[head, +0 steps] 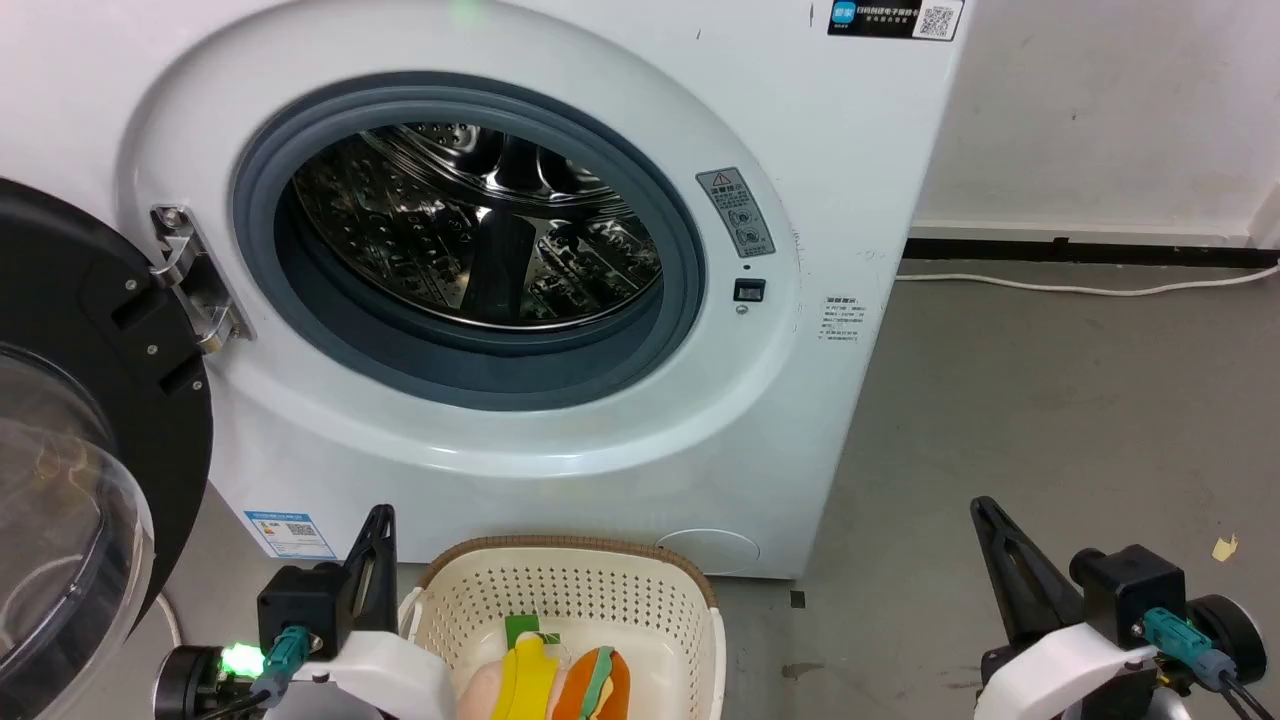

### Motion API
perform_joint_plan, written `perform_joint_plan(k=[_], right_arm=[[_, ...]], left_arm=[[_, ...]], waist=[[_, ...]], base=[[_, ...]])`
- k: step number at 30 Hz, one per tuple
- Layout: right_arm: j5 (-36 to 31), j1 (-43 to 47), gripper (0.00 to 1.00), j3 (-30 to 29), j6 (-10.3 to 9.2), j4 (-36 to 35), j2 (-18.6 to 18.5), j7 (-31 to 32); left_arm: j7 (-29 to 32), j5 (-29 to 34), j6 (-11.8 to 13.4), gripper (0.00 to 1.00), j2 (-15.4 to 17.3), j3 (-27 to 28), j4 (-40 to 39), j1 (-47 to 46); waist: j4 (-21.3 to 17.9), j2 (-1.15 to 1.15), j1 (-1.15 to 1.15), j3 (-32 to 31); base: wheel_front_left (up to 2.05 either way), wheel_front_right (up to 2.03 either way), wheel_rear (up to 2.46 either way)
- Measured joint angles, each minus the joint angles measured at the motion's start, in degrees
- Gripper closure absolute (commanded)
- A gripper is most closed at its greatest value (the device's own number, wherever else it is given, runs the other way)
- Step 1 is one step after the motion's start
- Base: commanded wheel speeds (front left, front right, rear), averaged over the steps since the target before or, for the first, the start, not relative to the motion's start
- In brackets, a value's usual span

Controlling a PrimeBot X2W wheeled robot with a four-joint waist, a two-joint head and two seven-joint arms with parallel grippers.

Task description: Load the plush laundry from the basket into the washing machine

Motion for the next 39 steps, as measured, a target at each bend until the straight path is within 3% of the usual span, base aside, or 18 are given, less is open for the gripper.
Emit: perform_joint_plan(k=[8,9,25,39], right_arm=[[0.01,0.00,1.00,-0.02,0.00,0.00,0.00,0.00],[0.03,0.01,0.00,0.00,0.00,0.00,0.00,0.00],[0.68,0.03,0.00,-0.40,0.00,-0.23,0.00,-0.80],[2.36,-0.09,0.00,-0.55,0.00,-1.60,0.00,-2.58]], left_arm=[[0.00,0.00,0.00,1.00,0.00,-0.02,0.00,0.00],[0.00,-0.01,0.01,0.00,0.00,-0.01,0.00,0.02],[-0.81,-0.04,0.08,0.00,0.00,-0.78,0.02,0.04],[-2.57,-0.27,-0.78,0.00,0.48,-1.51,3.87,-1.30]], waist=[[0.00,0.00,0.00,0.00],[0.00,0.00,0.00,0.00],[-0.24,0.00,0.00,0.68],[-1.94,0.00,0.01,5.26]], base=[[0.00,0.00,0.00],[0.00,0.00,0.00],[0.00,0.00,0.00],[0.00,0.00,0.00]])
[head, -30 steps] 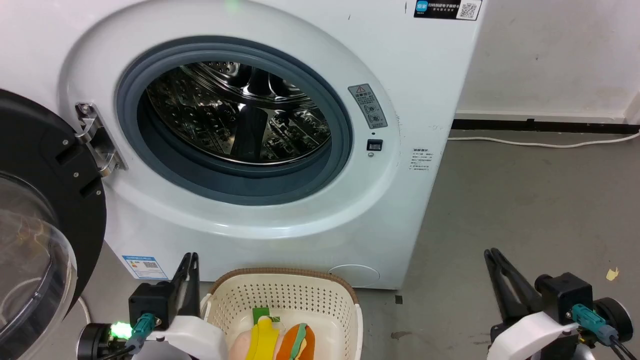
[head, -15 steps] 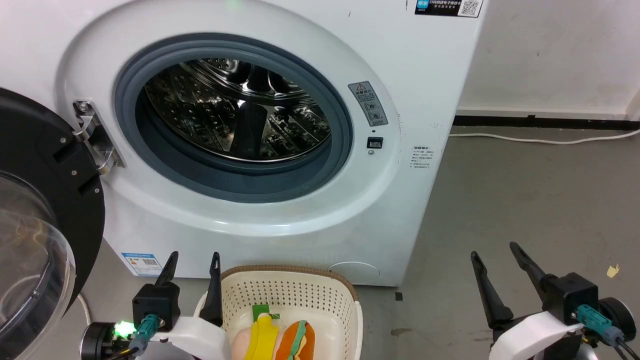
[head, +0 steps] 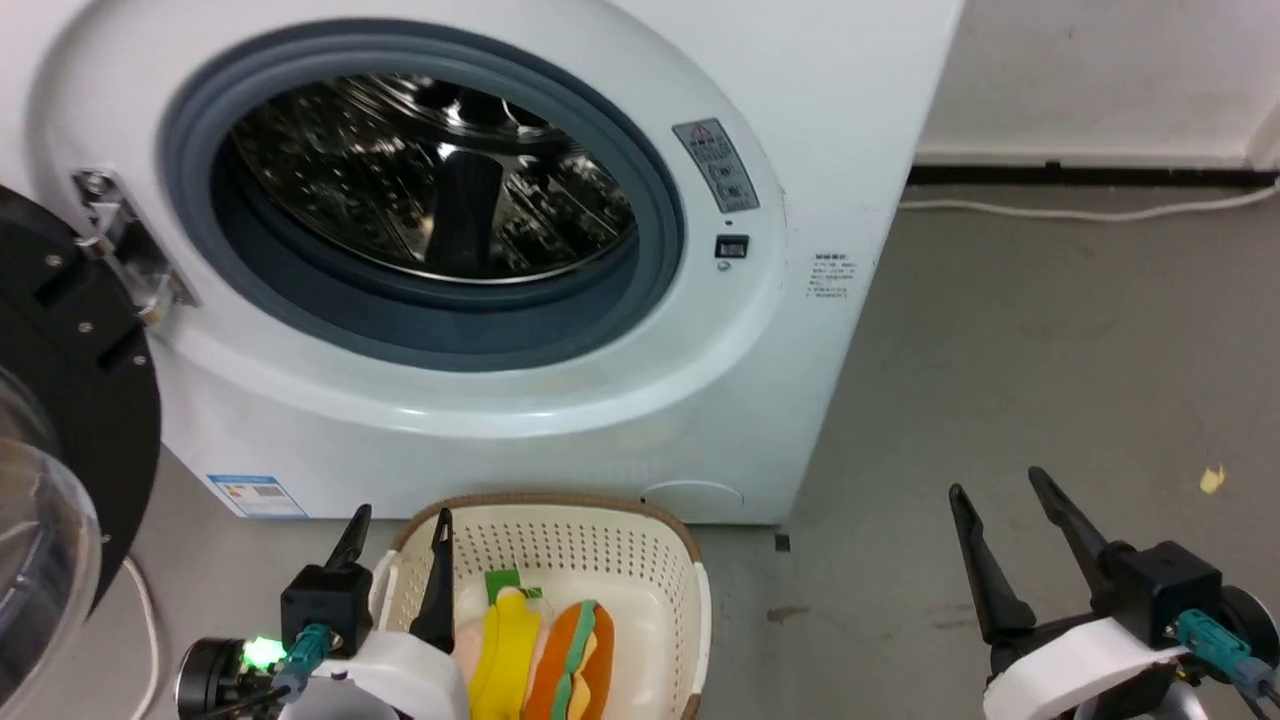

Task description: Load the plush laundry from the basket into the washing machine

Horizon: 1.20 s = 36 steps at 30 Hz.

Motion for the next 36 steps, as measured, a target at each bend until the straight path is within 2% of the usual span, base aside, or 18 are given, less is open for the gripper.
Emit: perform_joint_plan(k=[23,24,28,36], right_arm=[[4.30,-2.59,0.00,1.66,0.00,-2.26,0.00,-2.57],[4.94,-2.80,0.00,1.90,0.00,-2.46,0.00,-3.04],[5.83,-3.29,0.00,2.27,0.00,-2.81,0.00,-3.44],[8.13,-3.80,0.00,2.98,0.00,-3.60,0.00,-4.49]], left_arm=[[1.72,-3.12,-1.86,0.00,5.41,-4.24,14.08,-8.10],[2.82,-3.70,-2.12,0.00,6.61,-5.77,15.92,-9.12],[5.47,-5.99,-2.20,0.00,8.12,-8.35,18.37,-10.10],[8.20,-9.98,-2.68,0.00,12.45,-11.04,21.73,-13.10]], waist=[[-5.83,0.00,0.00,10.88],[-6.74,0.00,0.00,12.26],[-7.98,0.00,0.00,14.11],[-10.31,0.00,0.00,18.22]], base=[[0.00,0.00,0.00],[0.00,0.00,0.00],[0.00,0.00,0.00],[0.00,0.00,0.00]])
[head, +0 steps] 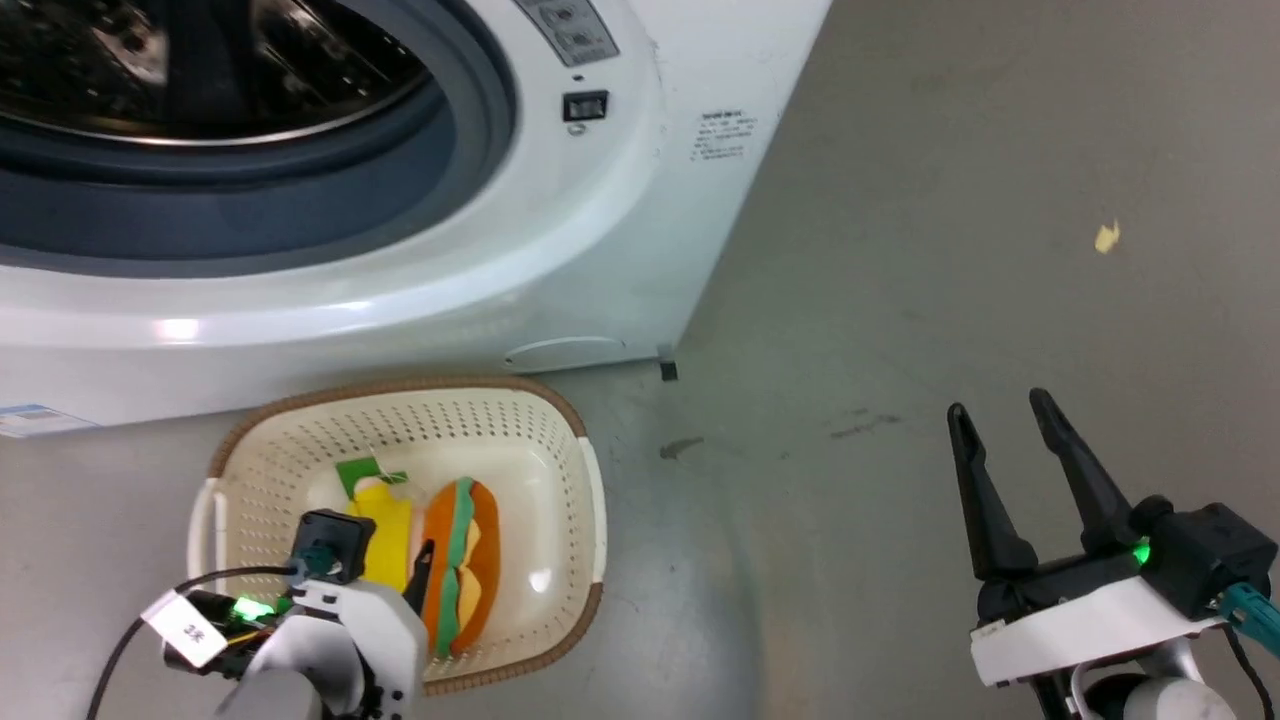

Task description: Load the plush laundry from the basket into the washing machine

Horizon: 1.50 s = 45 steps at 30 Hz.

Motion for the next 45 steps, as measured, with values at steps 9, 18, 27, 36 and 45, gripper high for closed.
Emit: perform_joint_plan(k=[9,18,27,36,45], right_arm=[[1.99,-1.04,0.00,0.77,0.00,-0.88,0.00,-0.86],[3.78,-2.13,0.00,1.41,0.00,-1.85,0.00,-2.04],[5.05,-2.32,0.00,1.54,0.00,-2.93,0.00,-3.10],[6.75,-3.24,0.00,1.85,0.00,-4.09,0.00,-4.11],[8.38,-3.42,0.00,2.12,0.00,-4.82,0.00,-5.14]], left_arm=[[2.76,-3.34,-0.58,0.00,3.86,-2.87,3.99,-3.96],[6.52,-5.05,-1.10,0.00,6.93,-6.60,8.16,-8.88],[10.61,-6.46,-1.60,0.00,9.23,-9.84,13.06,-14.67],[13.01,-6.50,-2.10,0.00,12.39,-14.04,17.33,-20.66],[12.37,-8.09,-1.76,0.00,14.47,-16.25,21.83,-25.54]], waist=[[-2.24,0.00,0.00,5.08],[-3.86,0.00,0.00,10.12],[-5.27,0.00,0.00,14.89],[-6.67,0.00,0.00,19.88],[-8.22,0.00,0.00,24.70]], base=[[0.00,0.00,0.00],[0.00,0.00,0.00],[0.00,0.00,0.00],[0.00,0.00,0.00],[0.00,0.00,0.00]])
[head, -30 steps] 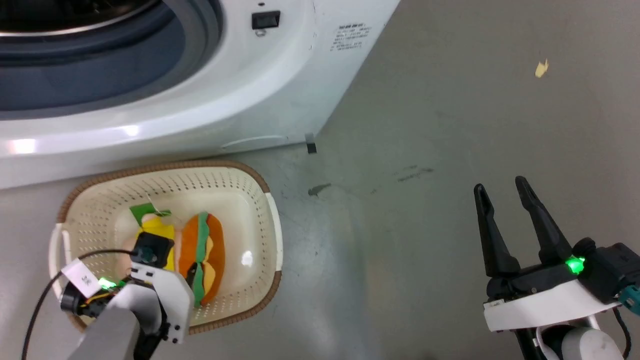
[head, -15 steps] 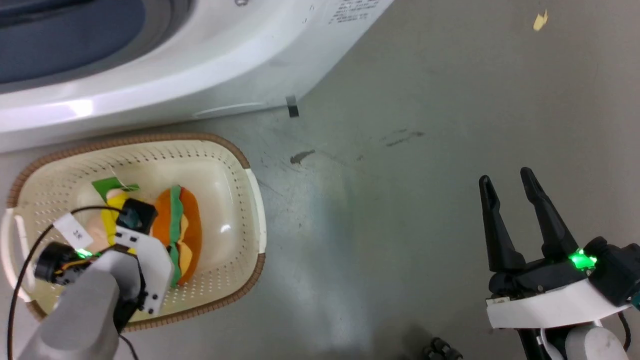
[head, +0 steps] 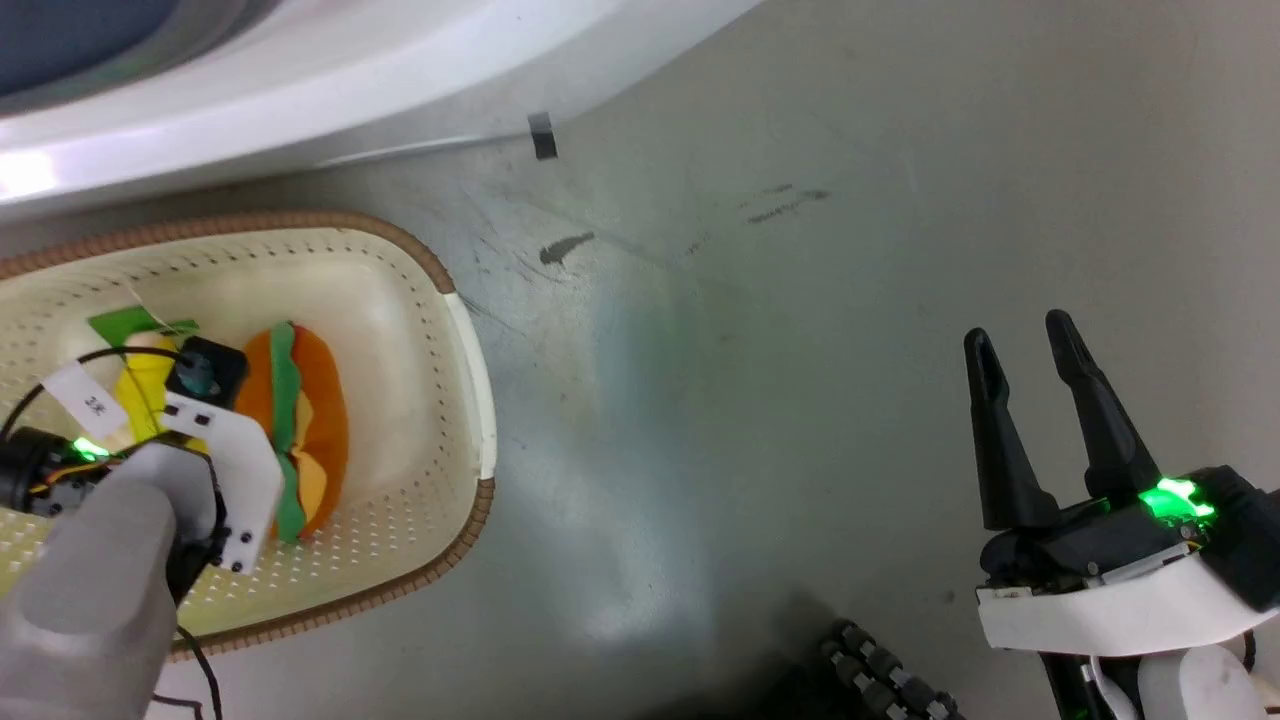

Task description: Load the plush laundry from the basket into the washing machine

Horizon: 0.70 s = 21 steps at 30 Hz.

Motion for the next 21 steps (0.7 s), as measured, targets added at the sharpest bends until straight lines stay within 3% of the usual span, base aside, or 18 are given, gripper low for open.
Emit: perform_joint_plan(k=[7,8,9,16,21], right_arm=[[1.40,-0.82,0.00,0.18,0.00,-0.36,0.00,-0.77],[1.53,-1.06,0.00,0.24,0.00,-0.38,0.00,-1.01],[1.56,-1.27,0.00,0.35,0.00,-0.38,0.00,-1.02],[2.64,-4.32,0.00,1.62,0.00,-0.03,0.00,-2.12],[1.37,-4.25,0.00,0.01,0.00,2.72,0.00,-2.43]], left_arm=[[-0.90,-2.21,-0.02,0.00,1.29,-1.68,3.93,-3.62],[-1.35,-2.56,-0.18,0.66,1.35,-1.91,4.43,-4.00],[-2.03,-3.01,-0.29,1.00,1.46,-1.98,4.90,-4.31],[-7.11,-7.02,-0.55,1.00,3.41,-3.16,11.29,-4.73],[-13.15,-8.67,-0.25,1.00,0.65,-3.67,13.60,-2.70]], waist=[[-1.19,0.00,0.00,3.44],[-1.39,0.00,0.00,3.86],[-1.63,0.00,0.00,4.23],[-4.93,0.00,0.00,4.93],[-5.30,0.00,0.00,1.48]], base=[[0.00,0.00,0.00],[0.00,0.00,0.00],[0.00,0.00,0.00],[0.00,0.00,0.00],[0.00,0.00,0.00]])
